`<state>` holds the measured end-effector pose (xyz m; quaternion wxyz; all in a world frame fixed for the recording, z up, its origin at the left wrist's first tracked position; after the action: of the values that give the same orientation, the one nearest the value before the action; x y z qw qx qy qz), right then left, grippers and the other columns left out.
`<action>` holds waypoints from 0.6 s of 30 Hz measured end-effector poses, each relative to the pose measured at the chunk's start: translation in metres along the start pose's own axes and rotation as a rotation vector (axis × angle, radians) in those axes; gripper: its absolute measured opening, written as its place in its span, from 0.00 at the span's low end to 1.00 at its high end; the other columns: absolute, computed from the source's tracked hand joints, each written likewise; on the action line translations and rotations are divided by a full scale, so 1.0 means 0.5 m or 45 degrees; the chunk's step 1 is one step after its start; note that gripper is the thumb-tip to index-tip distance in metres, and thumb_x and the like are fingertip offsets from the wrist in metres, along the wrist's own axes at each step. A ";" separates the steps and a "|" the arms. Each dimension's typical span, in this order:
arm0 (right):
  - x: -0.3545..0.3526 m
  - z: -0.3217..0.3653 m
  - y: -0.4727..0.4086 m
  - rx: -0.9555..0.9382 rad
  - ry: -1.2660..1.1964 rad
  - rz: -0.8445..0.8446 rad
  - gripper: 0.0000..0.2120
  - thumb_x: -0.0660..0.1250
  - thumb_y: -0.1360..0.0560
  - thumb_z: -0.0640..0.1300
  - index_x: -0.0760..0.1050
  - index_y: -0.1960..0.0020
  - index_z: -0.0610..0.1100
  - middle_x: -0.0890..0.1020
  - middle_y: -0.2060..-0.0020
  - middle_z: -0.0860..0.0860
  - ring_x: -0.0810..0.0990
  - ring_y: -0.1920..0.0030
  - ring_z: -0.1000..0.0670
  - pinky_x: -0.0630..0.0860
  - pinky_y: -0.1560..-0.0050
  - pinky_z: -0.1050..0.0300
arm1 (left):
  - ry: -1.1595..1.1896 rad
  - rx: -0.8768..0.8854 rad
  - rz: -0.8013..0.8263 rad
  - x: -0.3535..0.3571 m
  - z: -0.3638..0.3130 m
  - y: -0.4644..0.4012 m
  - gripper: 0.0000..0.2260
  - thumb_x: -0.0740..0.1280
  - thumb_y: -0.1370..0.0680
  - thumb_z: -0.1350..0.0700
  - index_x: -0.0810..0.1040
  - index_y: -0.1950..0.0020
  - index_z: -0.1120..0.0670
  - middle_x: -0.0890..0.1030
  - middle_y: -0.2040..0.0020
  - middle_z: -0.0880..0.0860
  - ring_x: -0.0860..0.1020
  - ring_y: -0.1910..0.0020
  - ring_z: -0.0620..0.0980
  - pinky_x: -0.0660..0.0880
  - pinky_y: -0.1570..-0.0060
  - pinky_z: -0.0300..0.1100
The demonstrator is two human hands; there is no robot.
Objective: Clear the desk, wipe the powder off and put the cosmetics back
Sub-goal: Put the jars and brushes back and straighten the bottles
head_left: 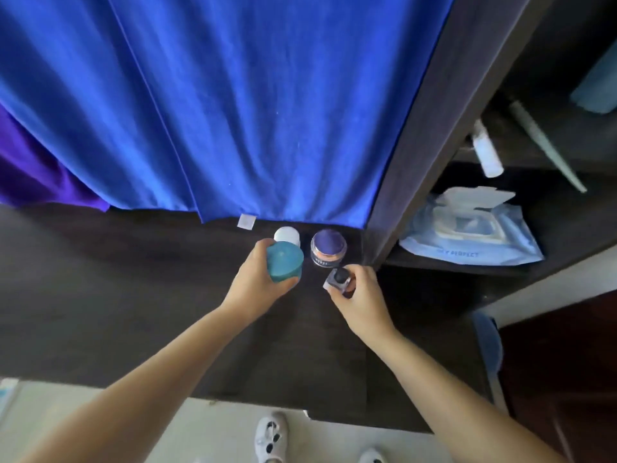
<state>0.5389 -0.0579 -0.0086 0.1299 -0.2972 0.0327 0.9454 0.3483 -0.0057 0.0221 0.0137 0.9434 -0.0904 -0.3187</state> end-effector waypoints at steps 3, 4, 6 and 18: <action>0.053 -0.036 -0.019 0.063 0.136 -0.049 0.15 0.73 0.31 0.43 0.73 0.49 0.38 0.71 0.54 0.46 0.77 0.54 0.44 0.75 0.51 0.51 | -0.016 0.019 0.045 0.045 0.057 -0.023 0.30 0.75 0.33 0.53 0.65 0.36 0.53 0.73 0.39 0.51 0.73 0.41 0.51 0.71 0.44 0.44; 0.062 -0.043 -0.022 0.072 0.174 -0.065 0.15 0.73 0.31 0.43 0.73 0.49 0.38 0.72 0.53 0.45 0.77 0.53 0.43 0.76 0.52 0.50 | -0.028 0.032 0.065 0.059 0.066 -0.027 0.31 0.75 0.32 0.53 0.64 0.34 0.54 0.72 0.38 0.51 0.71 0.40 0.50 0.70 0.43 0.44; 0.073 -0.052 -0.024 0.090 0.245 -0.091 0.16 0.72 0.30 0.43 0.72 0.47 0.38 0.73 0.51 0.43 0.77 0.52 0.42 0.77 0.54 0.49 | -0.047 0.056 0.113 0.081 0.077 -0.032 0.32 0.74 0.31 0.54 0.62 0.32 0.55 0.70 0.35 0.51 0.69 0.37 0.50 0.69 0.42 0.44; -0.027 0.055 0.003 -0.066 0.280 -0.031 0.22 0.67 0.27 0.47 0.68 0.36 0.45 0.72 0.43 0.49 0.75 0.46 0.52 0.75 0.49 0.56 | -0.106 0.416 -0.099 0.008 -0.055 -0.019 0.32 0.69 0.30 0.47 0.64 0.31 0.58 0.70 0.35 0.56 0.67 0.36 0.49 0.68 0.39 0.43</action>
<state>0.5337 -0.0584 0.0218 0.1292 -0.4028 0.0187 0.9059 0.3693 0.0019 0.0408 -0.1561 0.9219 -0.1049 -0.3387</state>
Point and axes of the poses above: each hand's wrist, its own y-axis away from the middle knuckle, its own x-axis out of the palm, z = x × y, the point moved 9 cm from there along -y, towards the middle knuckle
